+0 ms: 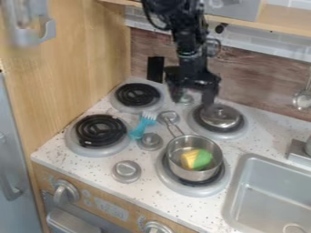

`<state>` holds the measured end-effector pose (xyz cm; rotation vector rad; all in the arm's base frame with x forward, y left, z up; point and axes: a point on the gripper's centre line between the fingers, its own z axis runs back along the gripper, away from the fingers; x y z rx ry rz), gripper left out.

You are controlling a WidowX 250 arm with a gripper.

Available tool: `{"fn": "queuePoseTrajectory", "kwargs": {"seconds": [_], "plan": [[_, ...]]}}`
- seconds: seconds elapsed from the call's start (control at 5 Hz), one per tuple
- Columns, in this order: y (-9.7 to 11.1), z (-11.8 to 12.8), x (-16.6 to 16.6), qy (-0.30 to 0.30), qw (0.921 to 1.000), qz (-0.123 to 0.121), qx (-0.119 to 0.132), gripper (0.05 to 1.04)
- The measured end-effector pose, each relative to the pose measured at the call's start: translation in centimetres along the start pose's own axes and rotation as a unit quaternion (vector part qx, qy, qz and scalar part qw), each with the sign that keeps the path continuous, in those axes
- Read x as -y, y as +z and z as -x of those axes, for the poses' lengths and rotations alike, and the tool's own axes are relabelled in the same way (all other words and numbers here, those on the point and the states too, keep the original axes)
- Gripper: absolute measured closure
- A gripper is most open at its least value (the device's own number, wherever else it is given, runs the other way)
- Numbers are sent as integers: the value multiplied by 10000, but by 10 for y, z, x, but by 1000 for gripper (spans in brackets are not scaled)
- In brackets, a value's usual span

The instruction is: Move the lid to the top right burner

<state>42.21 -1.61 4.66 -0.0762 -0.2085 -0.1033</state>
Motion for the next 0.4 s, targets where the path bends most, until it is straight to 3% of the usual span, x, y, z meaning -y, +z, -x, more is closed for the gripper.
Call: {"fn": "queuePoseTrajectory", "kwargs": {"seconds": [0.2,0.4], "plan": [[7,16,-5,32,9978,-124,-643,84],[4,27,-20,218,9960,-293,-814,84]]}}
